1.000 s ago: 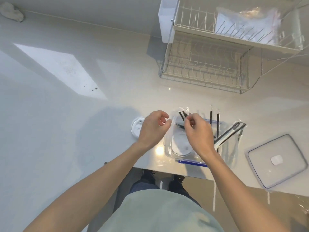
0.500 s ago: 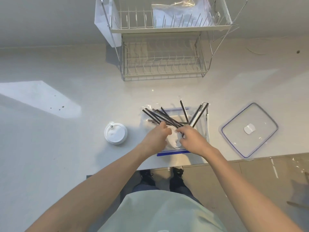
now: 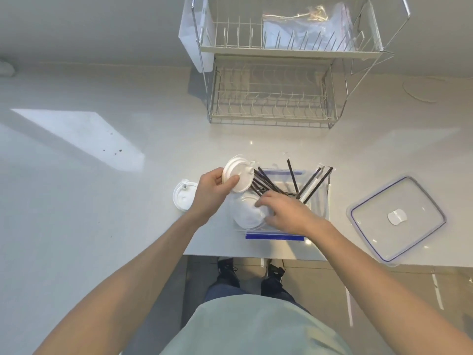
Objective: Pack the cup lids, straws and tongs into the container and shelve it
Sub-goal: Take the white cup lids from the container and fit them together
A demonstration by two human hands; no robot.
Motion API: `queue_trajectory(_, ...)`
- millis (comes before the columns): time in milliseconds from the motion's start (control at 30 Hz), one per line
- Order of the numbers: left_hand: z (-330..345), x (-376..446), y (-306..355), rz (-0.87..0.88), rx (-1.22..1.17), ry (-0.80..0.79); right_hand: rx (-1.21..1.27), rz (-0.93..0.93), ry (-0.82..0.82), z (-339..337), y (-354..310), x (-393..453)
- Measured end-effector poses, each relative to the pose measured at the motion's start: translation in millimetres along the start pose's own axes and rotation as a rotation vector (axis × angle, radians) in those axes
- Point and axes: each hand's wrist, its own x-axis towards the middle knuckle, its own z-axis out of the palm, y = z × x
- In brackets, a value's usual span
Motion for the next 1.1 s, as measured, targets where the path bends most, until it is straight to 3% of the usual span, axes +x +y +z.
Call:
queue_trajectory(67, -6, -7, -3, -0.056, -0.070, 0.055, -0.275, -0.077, -0.083, 10, -7, 13)
queue_trajectory(167, -14, -15, -11, -0.098, -0.100, 0.093, -0.492, -0.150, -0.058, 18, -13, 29)
queue_trajectory(400, -22, -27, -22, -0.150, -0.186, 0.150, -0.639, -0.250, 0.025, 20, -9, 34)
queue_trajectory(500, -27, -28, -22, -0.167, -0.249, 0.188, -0.400, -0.193, 0.056, 5, -4, 30)
queue_trajectory(700, -28, -24, -15, -0.162, -0.314, 0.200, 0.429, 0.060, 0.106, -36, 0, 7)
queue_trajectory(833, -17, -25, -5, -0.157, -0.361, 0.087, 0.844, 0.015, 0.099, -70, -20, -11)
queue_trajectory(933, -8, -25, -2, -0.188, -0.453, -0.026, 0.915, 0.003, 0.053, -76, -32, -12)
queue_trajectory(1100, 5, -29, 2, -0.270, -0.592, -0.186, 0.853, 0.156, 0.268, -57, -37, 2)
